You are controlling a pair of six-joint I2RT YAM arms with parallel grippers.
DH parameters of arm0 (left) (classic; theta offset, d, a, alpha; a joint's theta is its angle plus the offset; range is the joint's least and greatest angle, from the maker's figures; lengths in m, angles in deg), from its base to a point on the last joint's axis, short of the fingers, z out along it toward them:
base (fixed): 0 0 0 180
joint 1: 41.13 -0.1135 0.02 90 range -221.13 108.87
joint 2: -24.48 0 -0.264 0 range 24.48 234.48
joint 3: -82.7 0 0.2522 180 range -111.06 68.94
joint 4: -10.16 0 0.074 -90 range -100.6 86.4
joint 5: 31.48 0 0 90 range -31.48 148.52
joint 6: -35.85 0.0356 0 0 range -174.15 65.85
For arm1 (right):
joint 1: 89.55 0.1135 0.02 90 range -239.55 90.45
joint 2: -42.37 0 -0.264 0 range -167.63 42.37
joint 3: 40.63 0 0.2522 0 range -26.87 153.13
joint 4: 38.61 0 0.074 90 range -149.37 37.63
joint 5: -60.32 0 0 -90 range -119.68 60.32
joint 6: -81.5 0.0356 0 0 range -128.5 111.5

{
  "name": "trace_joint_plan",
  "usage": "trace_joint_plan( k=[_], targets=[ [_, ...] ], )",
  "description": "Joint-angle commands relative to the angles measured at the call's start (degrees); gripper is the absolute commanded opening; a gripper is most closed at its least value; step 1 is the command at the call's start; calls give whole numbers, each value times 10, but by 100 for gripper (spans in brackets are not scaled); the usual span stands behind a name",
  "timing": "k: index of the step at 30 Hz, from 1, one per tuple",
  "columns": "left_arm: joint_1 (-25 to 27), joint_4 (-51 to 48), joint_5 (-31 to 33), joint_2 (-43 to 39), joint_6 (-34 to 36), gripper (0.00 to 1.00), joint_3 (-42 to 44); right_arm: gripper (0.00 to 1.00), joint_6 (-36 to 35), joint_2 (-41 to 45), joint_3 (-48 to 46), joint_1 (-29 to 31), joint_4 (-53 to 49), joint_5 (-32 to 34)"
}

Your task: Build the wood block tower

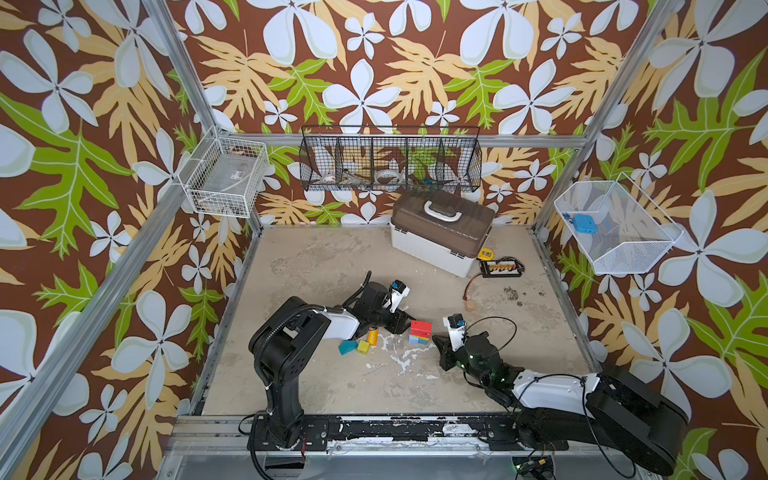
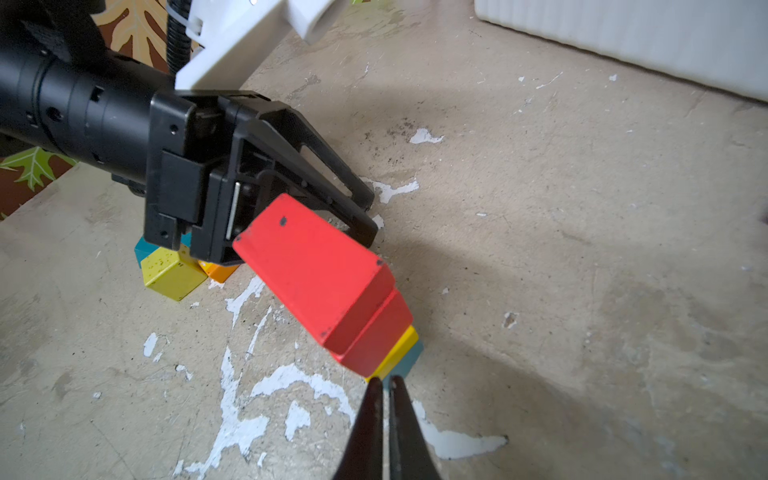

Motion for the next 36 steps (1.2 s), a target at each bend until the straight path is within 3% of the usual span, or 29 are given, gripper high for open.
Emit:
trace_joint_plan(
  k=[1,12,36],
  targets=[
    [-1,-2,-8,-3,6,56,4,8,-2,1,2,1,2,2],
    [-2,6,-9,-18,3,56,17,6,28,3,5,-4,-36,59],
    [-1,7,-14,-18,6,56,16,2,34,-94,73,-6,-32,7]
  ],
)
